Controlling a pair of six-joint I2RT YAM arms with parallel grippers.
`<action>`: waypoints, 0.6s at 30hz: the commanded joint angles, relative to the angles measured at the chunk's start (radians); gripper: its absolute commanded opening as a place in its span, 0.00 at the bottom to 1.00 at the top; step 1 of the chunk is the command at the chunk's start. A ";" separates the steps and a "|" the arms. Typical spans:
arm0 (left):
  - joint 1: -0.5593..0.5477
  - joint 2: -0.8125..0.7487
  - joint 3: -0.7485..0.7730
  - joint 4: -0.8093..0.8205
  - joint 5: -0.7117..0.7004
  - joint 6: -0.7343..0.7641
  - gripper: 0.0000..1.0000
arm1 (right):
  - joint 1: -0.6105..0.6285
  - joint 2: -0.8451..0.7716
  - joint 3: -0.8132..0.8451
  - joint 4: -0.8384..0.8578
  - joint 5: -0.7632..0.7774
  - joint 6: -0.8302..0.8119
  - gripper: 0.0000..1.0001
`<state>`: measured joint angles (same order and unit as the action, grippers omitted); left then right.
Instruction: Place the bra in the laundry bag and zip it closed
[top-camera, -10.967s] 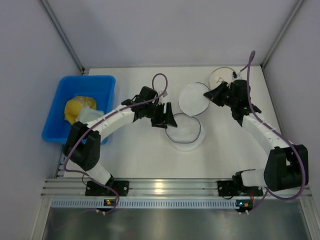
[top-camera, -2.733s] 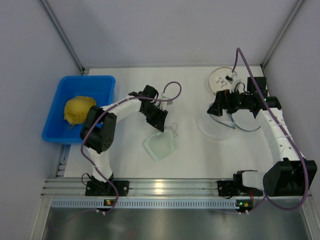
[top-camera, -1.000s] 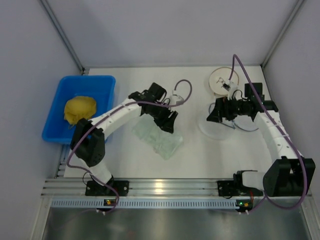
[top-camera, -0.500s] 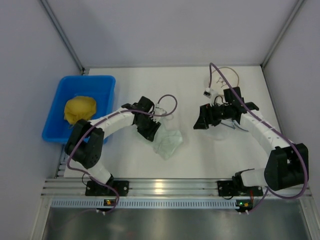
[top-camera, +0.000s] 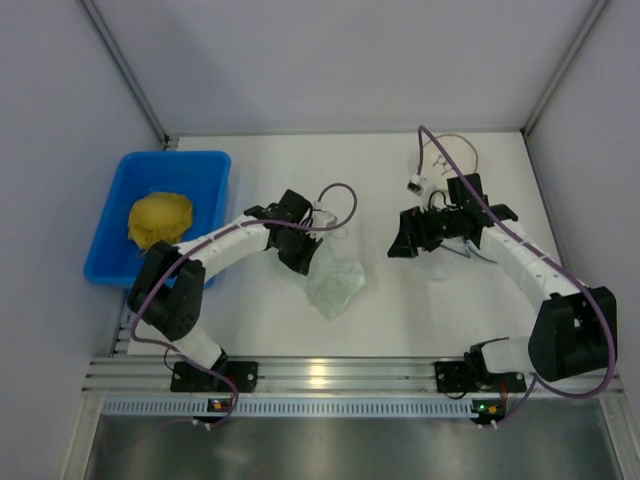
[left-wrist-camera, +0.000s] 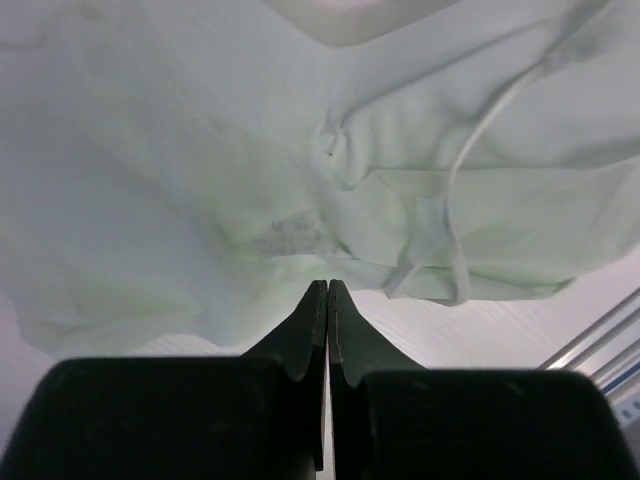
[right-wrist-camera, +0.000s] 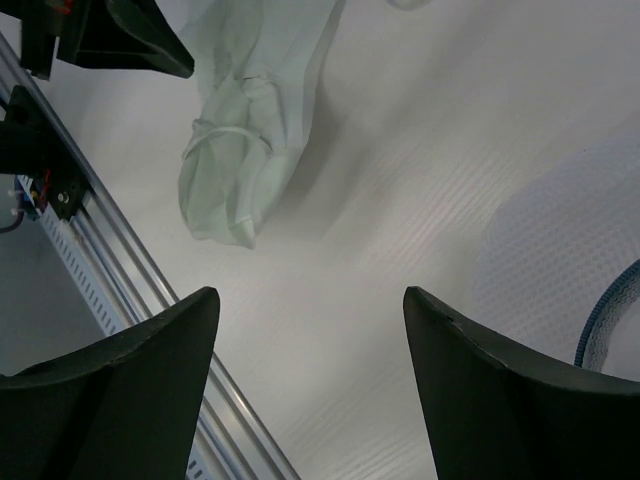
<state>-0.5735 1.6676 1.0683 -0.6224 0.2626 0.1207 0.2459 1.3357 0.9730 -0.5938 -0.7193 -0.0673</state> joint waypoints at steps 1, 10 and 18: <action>-0.003 -0.121 0.090 -0.046 0.072 -0.013 0.00 | 0.009 -0.012 -0.008 0.055 -0.017 -0.006 0.75; -0.022 0.012 0.196 -0.053 0.107 -0.036 0.03 | 0.007 0.010 -0.008 0.060 -0.016 -0.008 0.75; -0.037 0.073 0.127 0.044 -0.014 -0.118 0.37 | 0.009 -0.006 -0.019 0.046 -0.008 -0.006 0.77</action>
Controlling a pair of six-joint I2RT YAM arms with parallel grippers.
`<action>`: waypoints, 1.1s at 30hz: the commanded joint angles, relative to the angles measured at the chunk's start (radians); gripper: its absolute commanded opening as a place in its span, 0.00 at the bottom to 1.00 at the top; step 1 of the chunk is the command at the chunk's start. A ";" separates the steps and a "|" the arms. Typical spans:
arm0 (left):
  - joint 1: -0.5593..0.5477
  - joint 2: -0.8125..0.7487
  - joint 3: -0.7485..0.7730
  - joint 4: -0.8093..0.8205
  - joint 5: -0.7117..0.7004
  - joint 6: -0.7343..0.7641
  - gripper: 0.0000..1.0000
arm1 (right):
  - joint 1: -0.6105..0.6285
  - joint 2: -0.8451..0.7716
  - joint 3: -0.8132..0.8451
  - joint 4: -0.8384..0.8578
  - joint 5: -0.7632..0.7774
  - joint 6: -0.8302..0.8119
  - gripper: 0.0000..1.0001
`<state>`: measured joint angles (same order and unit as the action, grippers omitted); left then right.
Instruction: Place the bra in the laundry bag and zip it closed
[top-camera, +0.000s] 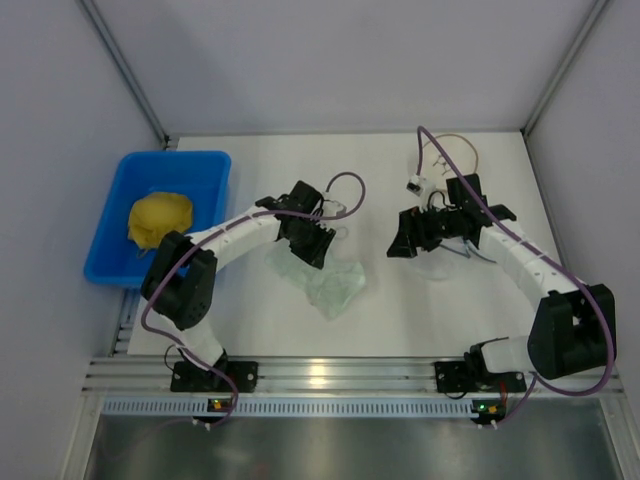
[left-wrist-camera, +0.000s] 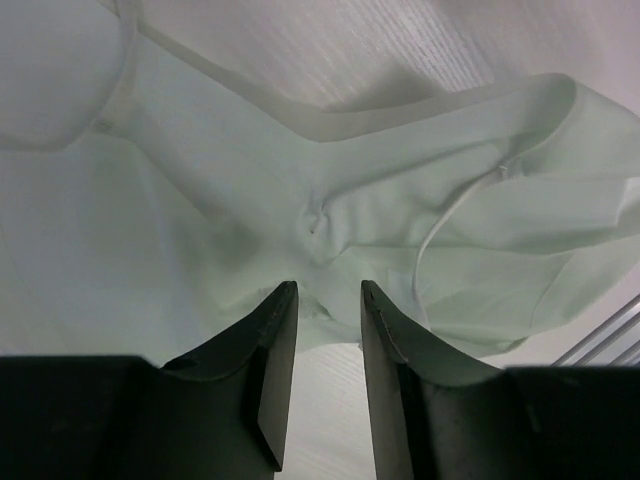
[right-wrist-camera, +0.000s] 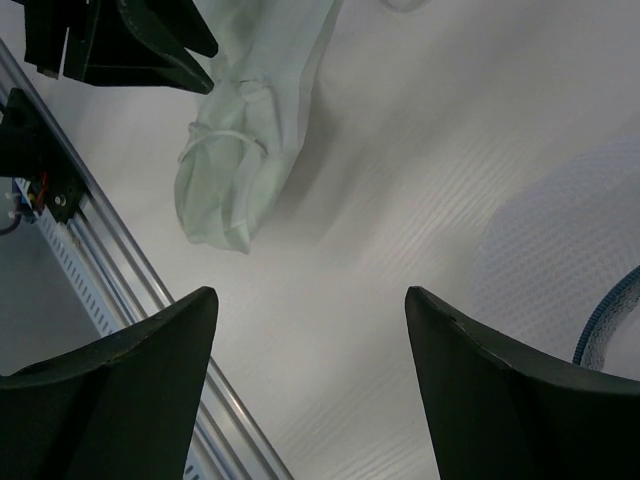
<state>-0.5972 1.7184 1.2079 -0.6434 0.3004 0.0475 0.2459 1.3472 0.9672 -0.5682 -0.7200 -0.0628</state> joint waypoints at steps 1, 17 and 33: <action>-0.016 0.029 -0.024 0.071 -0.052 -0.044 0.38 | 0.009 -0.017 -0.015 0.019 -0.006 -0.011 0.77; -0.027 -0.132 -0.057 0.041 -0.077 -0.012 0.00 | 0.007 -0.034 -0.005 0.011 0.005 -0.014 0.76; -0.035 0.034 0.094 0.068 0.051 -0.011 0.34 | 0.004 -0.026 -0.004 -0.002 0.007 -0.022 0.76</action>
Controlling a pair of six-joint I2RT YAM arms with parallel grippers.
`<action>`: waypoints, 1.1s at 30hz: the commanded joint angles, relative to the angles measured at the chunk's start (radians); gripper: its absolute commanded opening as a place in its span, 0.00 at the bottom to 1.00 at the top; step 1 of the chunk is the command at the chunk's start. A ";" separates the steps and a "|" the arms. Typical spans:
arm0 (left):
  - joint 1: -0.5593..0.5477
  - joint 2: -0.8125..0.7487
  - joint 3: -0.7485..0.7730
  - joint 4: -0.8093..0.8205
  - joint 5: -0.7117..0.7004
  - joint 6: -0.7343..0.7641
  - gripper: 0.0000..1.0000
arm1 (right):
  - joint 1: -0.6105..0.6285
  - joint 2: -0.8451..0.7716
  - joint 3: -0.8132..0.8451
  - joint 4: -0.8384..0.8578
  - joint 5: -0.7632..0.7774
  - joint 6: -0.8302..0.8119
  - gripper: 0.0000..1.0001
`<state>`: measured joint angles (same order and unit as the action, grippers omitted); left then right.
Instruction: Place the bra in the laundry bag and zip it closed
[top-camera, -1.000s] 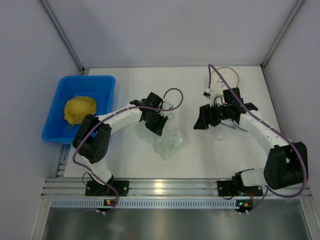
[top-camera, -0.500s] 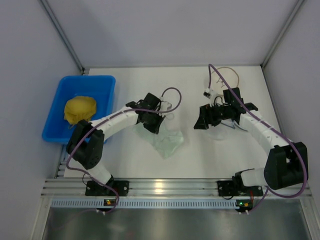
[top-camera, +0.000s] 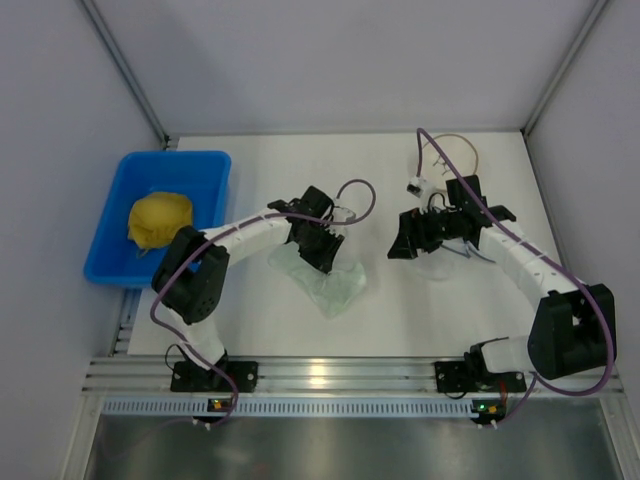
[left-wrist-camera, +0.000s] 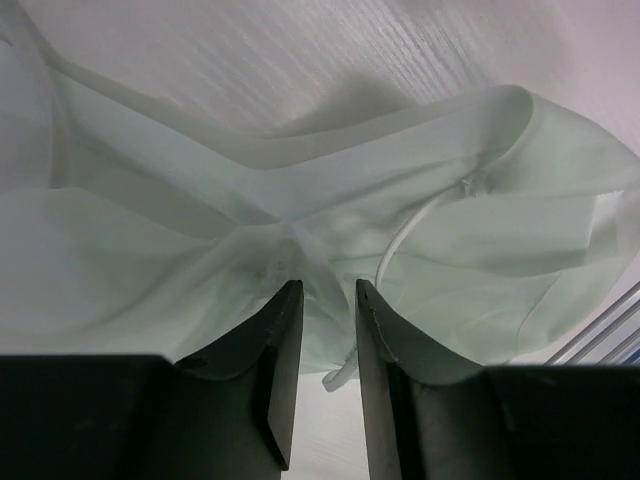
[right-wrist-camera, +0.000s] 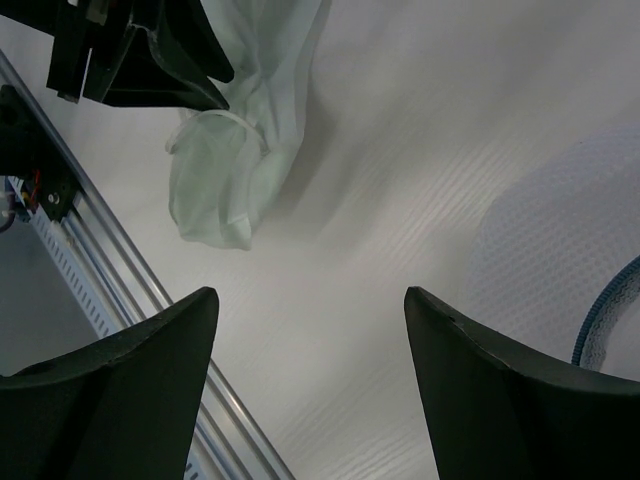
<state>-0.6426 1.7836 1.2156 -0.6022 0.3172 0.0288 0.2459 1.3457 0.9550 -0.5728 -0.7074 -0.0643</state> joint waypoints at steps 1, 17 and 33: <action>0.021 -0.035 0.107 0.027 0.017 0.006 0.34 | 0.003 -0.026 0.001 0.004 -0.006 -0.019 0.76; 0.057 0.215 0.406 -0.021 -0.233 0.143 0.37 | -0.022 -0.034 -0.010 -0.004 -0.004 -0.031 0.76; 0.060 0.344 0.456 -0.065 -0.196 0.177 0.29 | -0.049 -0.016 -0.007 -0.016 -0.004 -0.046 0.76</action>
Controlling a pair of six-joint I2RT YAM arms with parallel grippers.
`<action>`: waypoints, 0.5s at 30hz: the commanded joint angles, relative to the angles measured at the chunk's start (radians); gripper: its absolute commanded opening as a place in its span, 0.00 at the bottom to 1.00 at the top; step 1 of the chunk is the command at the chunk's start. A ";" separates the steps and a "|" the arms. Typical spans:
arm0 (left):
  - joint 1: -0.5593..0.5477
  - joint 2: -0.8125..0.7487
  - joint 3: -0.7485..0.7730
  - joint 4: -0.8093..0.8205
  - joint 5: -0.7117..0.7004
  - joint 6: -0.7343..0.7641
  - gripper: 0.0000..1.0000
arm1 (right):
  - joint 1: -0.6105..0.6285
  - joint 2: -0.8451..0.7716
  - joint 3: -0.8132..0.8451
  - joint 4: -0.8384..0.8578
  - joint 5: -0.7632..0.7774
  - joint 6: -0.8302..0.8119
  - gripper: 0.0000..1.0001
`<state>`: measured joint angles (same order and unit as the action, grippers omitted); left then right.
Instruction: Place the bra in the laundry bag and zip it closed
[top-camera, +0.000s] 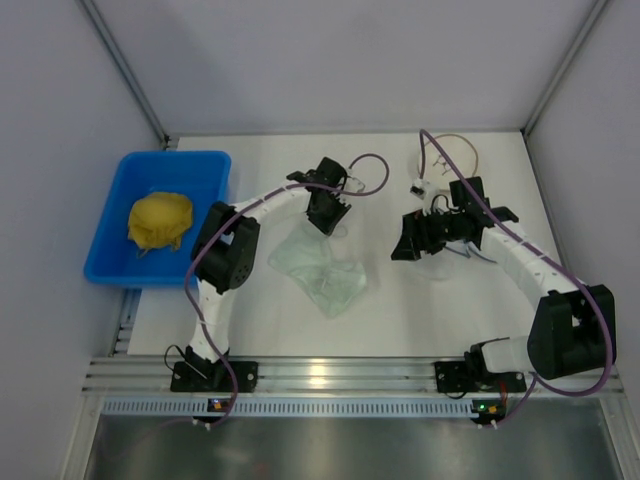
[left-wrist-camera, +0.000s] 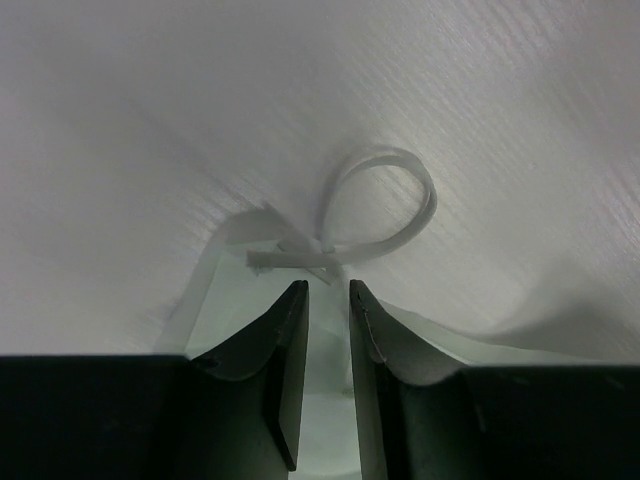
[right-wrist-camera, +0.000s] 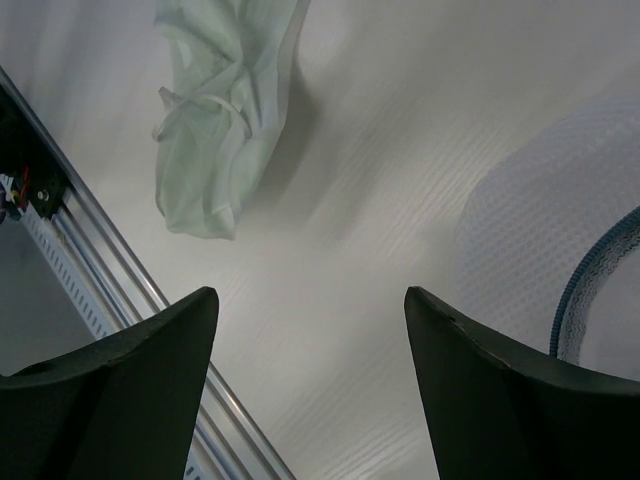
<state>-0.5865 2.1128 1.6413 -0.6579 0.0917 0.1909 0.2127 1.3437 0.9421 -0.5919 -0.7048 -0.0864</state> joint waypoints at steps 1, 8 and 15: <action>0.004 0.013 0.026 -0.011 0.037 0.015 0.29 | -0.018 -0.011 0.007 0.004 -0.007 -0.026 0.76; 0.004 0.032 0.008 -0.009 0.046 0.015 0.28 | -0.021 0.000 0.017 -0.002 -0.009 -0.027 0.76; 0.004 0.006 0.012 -0.011 0.036 0.007 0.01 | -0.029 0.003 0.032 -0.011 -0.007 -0.030 0.76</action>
<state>-0.5865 2.1448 1.6413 -0.6659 0.1192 0.1955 0.2001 1.3441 0.9424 -0.5961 -0.7048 -0.0937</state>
